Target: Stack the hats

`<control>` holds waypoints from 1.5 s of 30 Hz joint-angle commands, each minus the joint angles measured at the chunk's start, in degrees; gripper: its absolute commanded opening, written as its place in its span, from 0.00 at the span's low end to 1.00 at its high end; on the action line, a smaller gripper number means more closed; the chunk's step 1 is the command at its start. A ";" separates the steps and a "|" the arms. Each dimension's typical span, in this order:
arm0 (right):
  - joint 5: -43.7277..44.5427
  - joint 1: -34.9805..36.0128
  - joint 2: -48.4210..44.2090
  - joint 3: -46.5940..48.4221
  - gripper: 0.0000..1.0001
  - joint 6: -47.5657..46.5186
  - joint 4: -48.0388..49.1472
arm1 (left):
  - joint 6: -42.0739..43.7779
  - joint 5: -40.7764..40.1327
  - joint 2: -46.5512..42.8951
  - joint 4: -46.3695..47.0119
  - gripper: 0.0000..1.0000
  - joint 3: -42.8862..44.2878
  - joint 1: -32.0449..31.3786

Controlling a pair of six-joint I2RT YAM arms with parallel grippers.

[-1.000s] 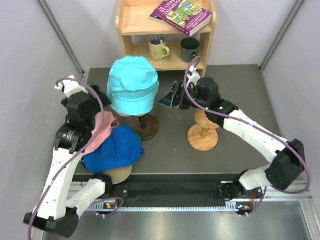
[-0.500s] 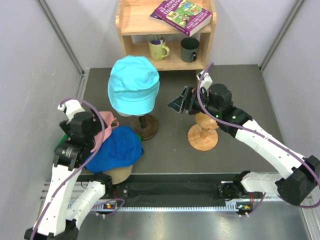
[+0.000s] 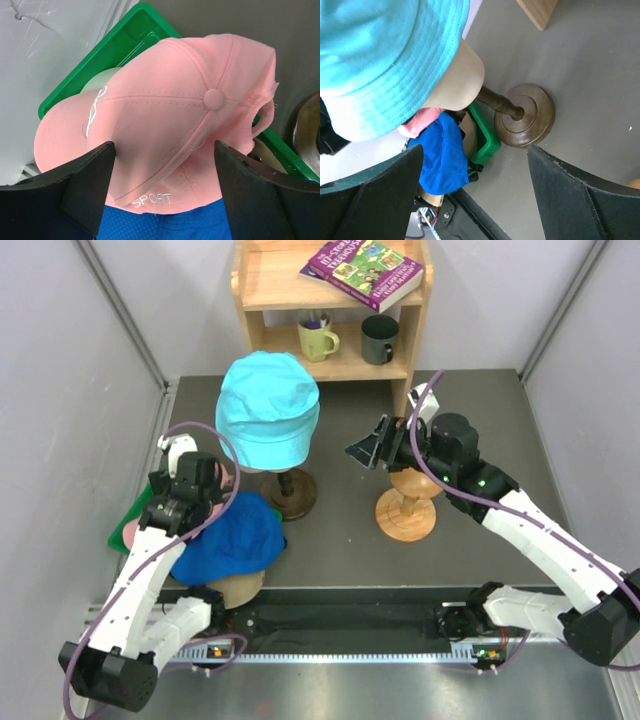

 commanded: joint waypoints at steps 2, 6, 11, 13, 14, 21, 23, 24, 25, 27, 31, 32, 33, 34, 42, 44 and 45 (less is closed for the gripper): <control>0.98 -0.83 -2.07 0.02 0.85 -0.09 0.53 | 2.32 -2.62 -3.45 5.75 0.73 -4.03 0.25; 0.81 -0.92 -1.63 0.64 0.85 -0.27 0.18 | 3.02 -4.38 -3.89 6.99 0.39 -4.74 0.42; 0.81 -1.01 -1.63 0.81 0.85 -0.36 0.00 | 3.73 -4.73 -4.33 6.73 0.01 -4.57 0.69; 0.81 -0.92 -1.80 1.17 0.85 -0.97 -0.52 | 3.12 -4.55 -4.94 4.28 0.00 -2.29 0.69; 1.15 -0.92 -1.80 1.86 0.85 -1.41 -0.87 | 2.51 -4.55 -5.21 3.39 0.00 -1.06 0.69; 2.74 -0.92 -2.24 4.33 0.85 -5.98 -4.39 | 6.10 2.11 -11.26 -3.38 0.00 12.11 0.60; 2.48 -0.92 -2.07 4.68 0.85 -6.60 -4.48 | 6.72 5.27 -13.29 -5.13 0.00 14.06 0.69; 2.22 -0.92 -1.98 4.86 0.85 -6.68 -4.48 | 6.72 6.25 -14.08 -7.31 0.00 15.98 0.69; 2.04 -0.83 -1.89 4.95 0.85 -6.51 -4.48 | 6.63 6.95 -14.35 -8.38 0.00 16.87 0.69; 1.42 -0.74 -1.63 5.21 0.85 -6.16 -4.31 | 5.67 8.97 -14.61 -11.97 0.00 19.41 0.69; 0.37 0.57 -1.10 5.12 0.85 -3.97 -2.64 | 5.40 17.22 -14.44 -15.94 0.00 22.59 0.69; 0.19 1.97 -1.19 4.69 0.85 -3.52 -1.33 | 6.01 19.59 -14.26 -16.56 0.00 23.03 0.69; 0.19 2.77 -1.27 4.42 0.85 -3.09 -0.45 | 6.10 23.79 -13.91 -17.17 0.00 23.81 0.69; 0.28 3.56 -1.36 4.07 0.85 -2.12 0.43 | 6.02 25.14 -13.65 -18.92 0.00 24.34 0.69; 5.37 13.40 -1.72 0.55 0.85 2.19 5.89 | 5.31 33.66 -14.34 -26.93 0.00 28.30 0.69; 6.86 16.99 -1.19 0.20 0.85 2.28 7.20 | 5.49 39.90 -14.70 -28.07 0.00 27.87 0.69; 7.31 18.14 -1.01 0.20 0.85 2.37 7.73 | 5.49 41.92 -14.96 -28.51 0.00 27.60 0.69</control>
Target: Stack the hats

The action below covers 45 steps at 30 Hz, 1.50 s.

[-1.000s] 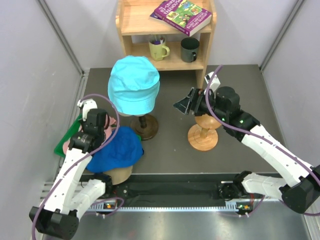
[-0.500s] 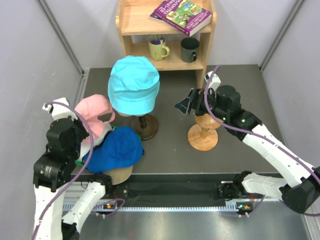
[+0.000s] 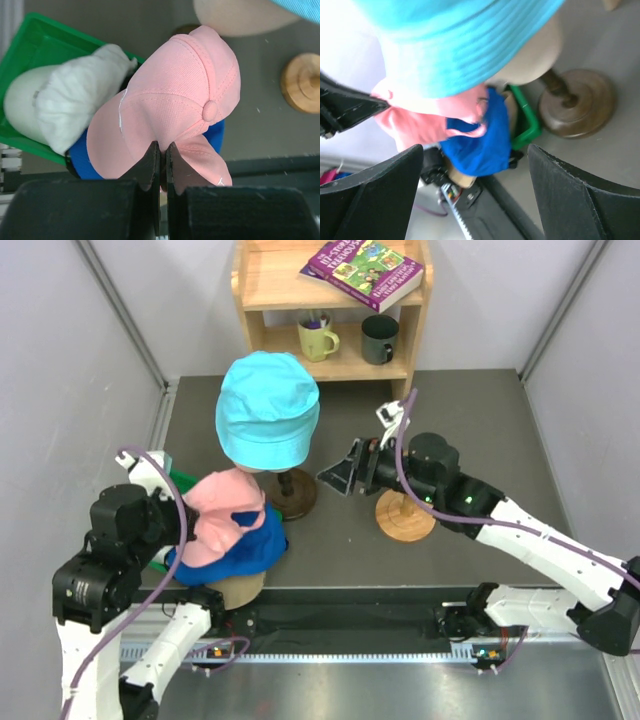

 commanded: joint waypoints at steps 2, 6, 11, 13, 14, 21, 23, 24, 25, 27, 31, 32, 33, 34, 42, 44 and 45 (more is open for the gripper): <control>4.75 8.36 0.52 -0.54 0.85 2.48 7.02 | -0.06 14.51 -1.63 -2.86 0.00 1.26 0.05; 7.48 13.55 0.70 -1.33 0.86 3.71 9.57 | -4.53 17.95 -3.65 -0.50 0.00 0.74 0.14; 11.26 18.66 -1.32 -2.74 0.88 0.90 9.05 | -17.18 22.25 -6.55 10.13 0.00 -3.64 0.14; 14.41 19.71 -3.42 -4.75 0.88 0.55 8.69 | -22.97 22.18 -7.60 15.82 0.00 -4.97 0.14; 15.47 19.89 -4.22 -5.72 0.88 0.90 8.43 | -24.57 22.44 -8.57 17.77 0.00 -6.28 0.14; 21.63 20.86 -9.84 -10.12 0.88 4.24 4.58 | -31.26 20.51 -10.16 23.06 0.00 -6.74 0.75; 22.60 20.95 -10.11 -10.39 0.88 4.85 3.69 | -32.05 20.59 -10.25 24.12 0.00 -7.09 1.11; 22.86 20.95 -10.11 -10.73 0.88 4.86 3.94 | -32.58 21.29 -10.33 24.47 0.00 -7.26 1.46; 22.78 21.03 -9.94 -10.83 0.88 4.94 4.29 | -32.85 21.82 -10.42 24.73 0.00 -7.87 1.63; 23.39 20.95 -9.24 -10.57 0.88 4.68 4.30 | -33.46 22.35 -11.04 25.53 0.00 -8.23 2.07; 23.40 21.03 -7.30 -9.86 0.87 4.33 3.86 | -33.90 22.87 -11.65 26.32 0.00 -8.84 2.95; 23.04 20.95 -6.86 -9.86 0.86 4.24 4.12 | -34.08 23.31 -11.65 26.41 0.00 -8.93 3.13; 22.52 20.95 -6.16 -9.95 0.86 4.24 4.56 | -34.25 23.58 -11.65 26.75 0.00 -9.02 3.39; 21.64 21.03 -5.72 -10.03 0.86 4.24 5.00 | -34.34 23.84 -11.74 27.02 0.00 -9.19 3.39; 16.99 20.95 -0.63 -10.39 0.82 4.59 11.67 | -34.69 25.34 -11.83 27.55 0.00 -9.20 4.27; 16.10 20.95 0.78 -10.47 0.78 4.15 13.95 | -34.34 25.69 -11.83 27.55 0.00 -9.37 4.36; 15.49 20.95 1.13 -10.47 0.74 3.98 14.75 | -34.34 25.86 -11.83 27.38 0.00 -9.46 4.36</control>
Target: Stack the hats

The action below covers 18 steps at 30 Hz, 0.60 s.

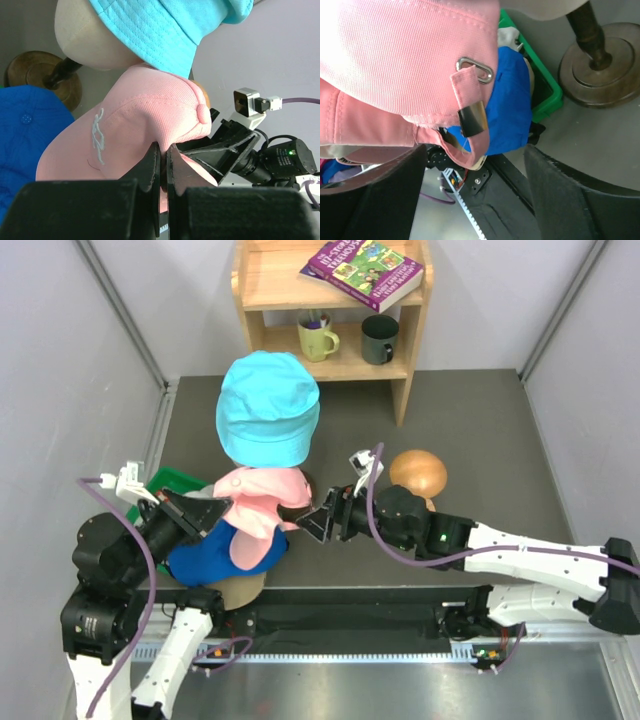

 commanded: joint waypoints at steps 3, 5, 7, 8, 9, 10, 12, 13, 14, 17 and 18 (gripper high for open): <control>-2.75 0.86 2.19 -0.29 0.61 -0.48 8.88 | -0.40 2.55 -0.70 6.81 0.00 0.00 0.53; -1.96 0.77 1.67 -0.55 0.51 -0.57 8.89 | -0.31 2.46 -0.79 6.11 0.00 0.09 0.53; -0.64 0.77 0.88 -1.08 0.33 -0.40 8.36 | -0.31 2.55 -1.05 5.84 0.00 -0.34 0.53; -0.11 0.77 0.00 -1.95 0.27 -0.31 8.36 | -0.48 2.81 -1.14 5.84 0.00 -0.61 0.62; 1.11 0.69 -0.62 -2.40 0.16 -0.13 8.27 | -0.57 2.90 -1.49 5.84 0.00 -1.13 0.62; 1.73 0.69 -1.06 -2.75 0.10 0.30 7.75 | -0.57 3.25 -1.67 5.75 0.00 -1.49 0.62; 2.96 0.42 -2.29 -2.84 0.00 0.22 6.26 | -0.31 3.16 -2.20 5.23 0.00 -2.45 0.71; 3.58 0.42 -2.73 -2.58 0.00 -0.13 3.55 | -0.05 3.25 -2.46 4.88 0.00 -2.72 0.71; 4.28 0.42 -3.78 -1.79 0.00 -0.22 1.87 | 0.65 2.99 -2.72 4.44 0.00 -2.98 0.71; 8.32 0.51 -7.20 0.14 0.00 -0.31 -7.50 | 3.37 1.68 -2.73 1.10 0.17 -3.69 0.71; 10.33 0.42 -8.26 0.50 0.00 -0.31 -9.38 | 4.17 1.23 -2.64 0.14 0.28 -3.77 0.71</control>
